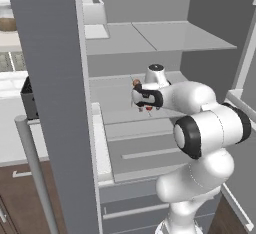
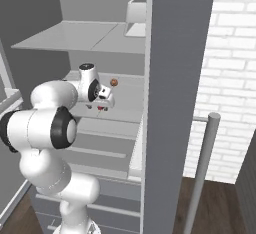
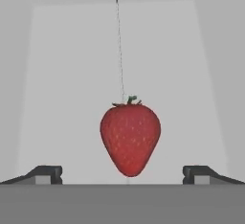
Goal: Take the strawberry from the fridge and place it on top of the pancake, located on the dining counter.
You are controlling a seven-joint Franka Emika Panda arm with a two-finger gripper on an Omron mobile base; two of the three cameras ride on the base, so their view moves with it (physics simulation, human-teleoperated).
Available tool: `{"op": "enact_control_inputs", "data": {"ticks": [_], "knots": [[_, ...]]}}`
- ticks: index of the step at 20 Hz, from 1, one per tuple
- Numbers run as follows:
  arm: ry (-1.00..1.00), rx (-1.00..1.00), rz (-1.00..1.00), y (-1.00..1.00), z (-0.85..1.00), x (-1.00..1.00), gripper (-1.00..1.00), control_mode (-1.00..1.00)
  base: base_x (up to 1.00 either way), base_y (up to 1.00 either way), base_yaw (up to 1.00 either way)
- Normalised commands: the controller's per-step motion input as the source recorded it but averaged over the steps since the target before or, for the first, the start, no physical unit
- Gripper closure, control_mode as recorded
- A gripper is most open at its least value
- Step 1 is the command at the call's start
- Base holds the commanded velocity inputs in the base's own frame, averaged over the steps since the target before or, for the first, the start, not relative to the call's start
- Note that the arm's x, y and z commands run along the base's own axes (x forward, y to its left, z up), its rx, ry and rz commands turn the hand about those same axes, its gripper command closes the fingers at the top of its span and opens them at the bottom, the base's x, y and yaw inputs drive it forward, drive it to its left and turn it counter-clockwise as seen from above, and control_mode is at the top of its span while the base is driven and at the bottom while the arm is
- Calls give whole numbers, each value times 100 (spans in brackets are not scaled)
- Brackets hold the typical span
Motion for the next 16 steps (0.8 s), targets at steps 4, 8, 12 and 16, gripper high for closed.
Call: {"op": "enact_control_inputs", "data": {"ticks": [4, 8, 12, 16], "knots": [[0, 0, 1, 0, -18, 41, -100, -100, 0, 0, 0], [0, 0, 0, 0, -14, 44, -100, -100, 0, 0, 0], [0, 0, 1, 0, -20, 33, -100, -100, 0, 0, 0], [0, 0, 3, 0, -32, -4, -100, -100, 0, 0, 0]]}}
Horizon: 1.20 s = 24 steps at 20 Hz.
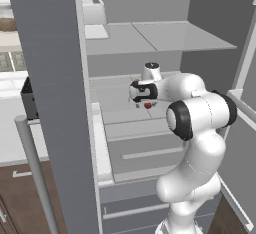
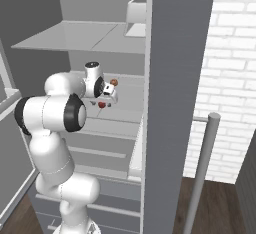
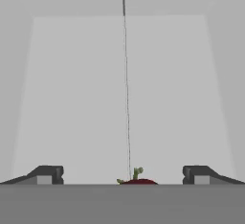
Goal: Take the strawberry from the fridge and place it on top of the pancake, located on the dining counter.
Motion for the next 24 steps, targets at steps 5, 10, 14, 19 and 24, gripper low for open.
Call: {"op": "enact_control_inputs", "data": {"ticks": [5, 10, 14, 19, 24], "knots": [[0, 0, 3, 0, -39, -24, -100, -100, 0, 0, 0], [0, 0, 1, 0, -35, -24, -100, -100, 0, 0, 0], [0, 0, 1, 0, -33, -23, -100, -100, 0, 0, 0], [0, 0, 1, 0, -30, -31, -100, -100, 0, 0, 0], [0, 0, 1, 0, -31, -19, -100, -100, 0, 0, 0]]}}
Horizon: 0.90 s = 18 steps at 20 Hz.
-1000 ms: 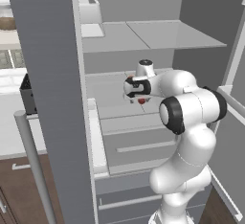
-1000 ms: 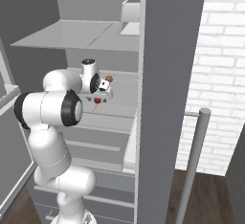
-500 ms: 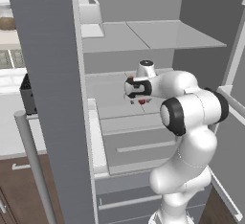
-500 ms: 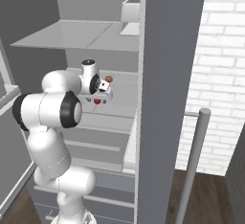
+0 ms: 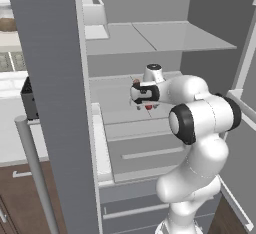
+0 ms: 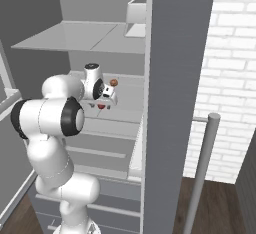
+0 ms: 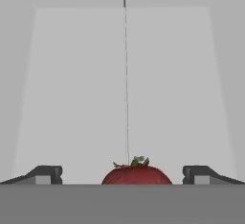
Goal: Take the strawberry from the fridge and place it on top of the pancake, located on the dining counter.
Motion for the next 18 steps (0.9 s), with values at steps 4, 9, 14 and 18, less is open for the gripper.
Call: {"op": "enact_control_inputs", "data": {"ticks": [4, 9, 14, 18], "knots": [[0, 0, 0, 0, -34, -13, -100, -100, 0, 0, 0], [-2, 0, 0, 0, -35, -31, 100, -100, 0, 0, 0], [-14, 0, 0, 0, -16, -69, 100, -100, 0, 0, 0], [-29, 0, 0, 0, 11, -91, 100, -100, 0, 0, 0]]}}
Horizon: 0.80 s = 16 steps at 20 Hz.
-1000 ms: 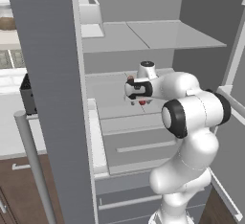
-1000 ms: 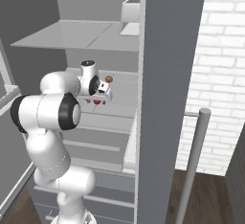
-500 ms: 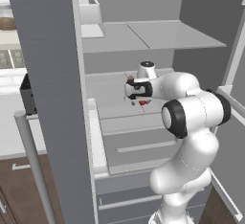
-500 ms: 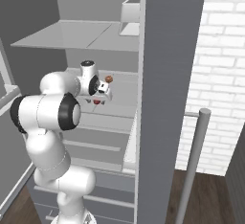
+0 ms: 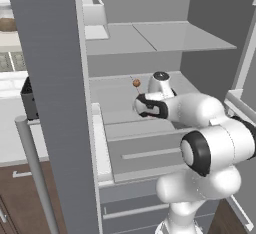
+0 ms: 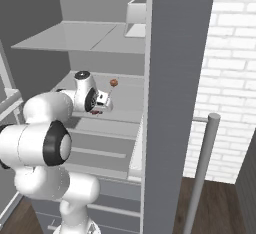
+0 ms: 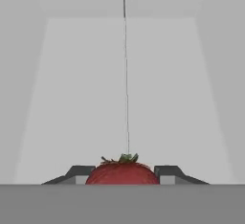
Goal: Take the strawberry from the fridge and place it on top of the pancake, located on the dining counter.
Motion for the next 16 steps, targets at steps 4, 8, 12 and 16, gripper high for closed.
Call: {"op": "enact_control_inputs", "data": {"ticks": [4, 8, 12, 16], "knots": [[-27, 0, 0, 0, 82, -68, 100, -100, 0, 0, 0], [-8, 0, 0, 0, 100, -70, 100, -100, 0, 0, 0], [0, 0, 0, 0, 100, -75, 100, -100, 0, 0, 0], [0, 0, 0, 0, 100, -91, 100, -100, 0, 0, 0]]}}
